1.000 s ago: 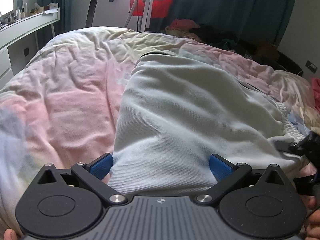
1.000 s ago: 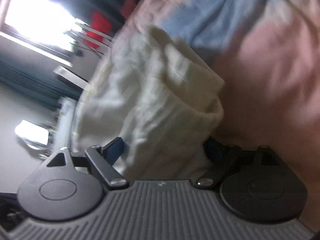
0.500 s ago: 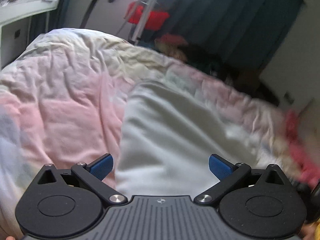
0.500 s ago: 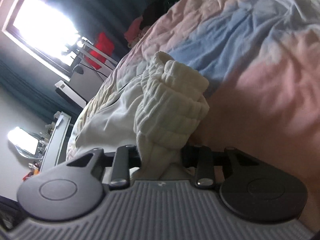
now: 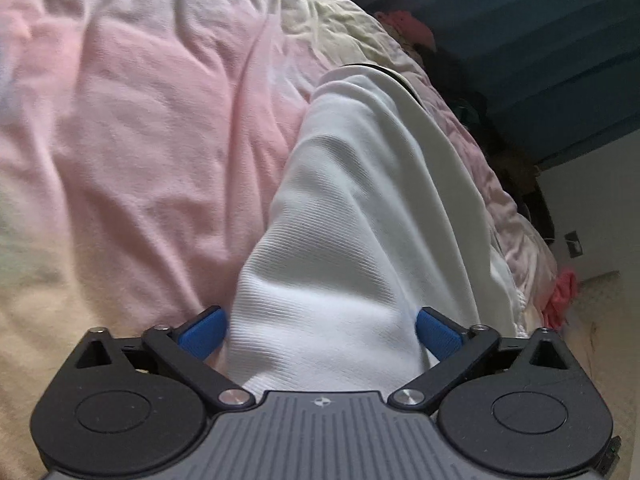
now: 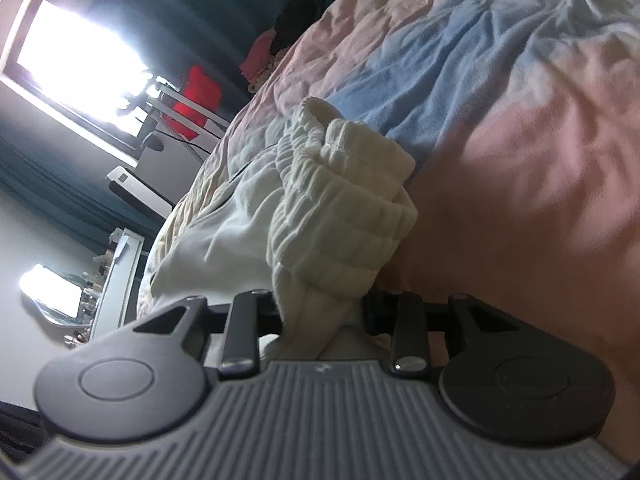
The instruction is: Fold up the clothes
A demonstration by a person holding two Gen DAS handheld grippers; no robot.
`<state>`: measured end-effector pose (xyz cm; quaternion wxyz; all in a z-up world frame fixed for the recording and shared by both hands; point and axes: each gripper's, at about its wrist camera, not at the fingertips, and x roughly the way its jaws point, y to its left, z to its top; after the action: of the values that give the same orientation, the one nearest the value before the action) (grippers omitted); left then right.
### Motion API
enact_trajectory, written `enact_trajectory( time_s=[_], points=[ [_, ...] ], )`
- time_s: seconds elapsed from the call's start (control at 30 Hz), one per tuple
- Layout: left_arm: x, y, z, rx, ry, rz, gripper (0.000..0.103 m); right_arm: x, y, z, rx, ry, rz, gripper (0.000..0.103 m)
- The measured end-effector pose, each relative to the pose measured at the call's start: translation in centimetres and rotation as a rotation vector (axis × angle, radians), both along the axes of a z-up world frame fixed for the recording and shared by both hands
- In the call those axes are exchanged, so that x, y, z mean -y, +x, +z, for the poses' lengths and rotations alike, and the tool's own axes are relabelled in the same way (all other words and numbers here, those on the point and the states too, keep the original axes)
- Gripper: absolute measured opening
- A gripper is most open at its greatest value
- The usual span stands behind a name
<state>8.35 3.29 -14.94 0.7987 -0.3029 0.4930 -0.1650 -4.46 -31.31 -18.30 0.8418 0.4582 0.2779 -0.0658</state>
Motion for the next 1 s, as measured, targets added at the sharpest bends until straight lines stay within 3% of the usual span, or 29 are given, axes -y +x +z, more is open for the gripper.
enact_trajectory(
  time_s=[0.03,0.2,0.27,0.37,0.63,0.87,1.0],
  points=[
    [0.0,0.0,0.1,0.003,-0.013,-0.002,0.083,0.0,0.0,-0.1,-0.003,0.005,-0.001,0.035],
    [-0.2,-0.5,1.5,0.041,-0.065,-0.007,0.059,-0.3,-0.1,0.2,0.004,-0.009,0.003,0.036],
    [-0.3,-0.7,2.1,0.056,-0.085,-0.009,0.045,-0.7,-0.3,0.7,0.022,-0.033,0.010,0.035],
    [-0.4,-1.0,3.0,0.079,-0.117,-0.012,0.035,-1.5,-0.7,2.2,0.062,-0.093,0.025,0.034],
    [0.6,-0.8,6.3,0.146,-0.192,-0.026,0.031,-0.3,-1.7,8.0,0.185,-0.087,-0.008,0.032],
    [10.5,5.1,12.3,0.199,-0.187,-0.059,0.031,5.7,0.8,14.0,0.277,-0.124,-0.128,0.032],
    [18.3,10.2,13.3,0.200,-0.207,-0.081,0.031,10.9,3.0,15.6,0.335,-0.166,-0.218,0.032]
  ],
)
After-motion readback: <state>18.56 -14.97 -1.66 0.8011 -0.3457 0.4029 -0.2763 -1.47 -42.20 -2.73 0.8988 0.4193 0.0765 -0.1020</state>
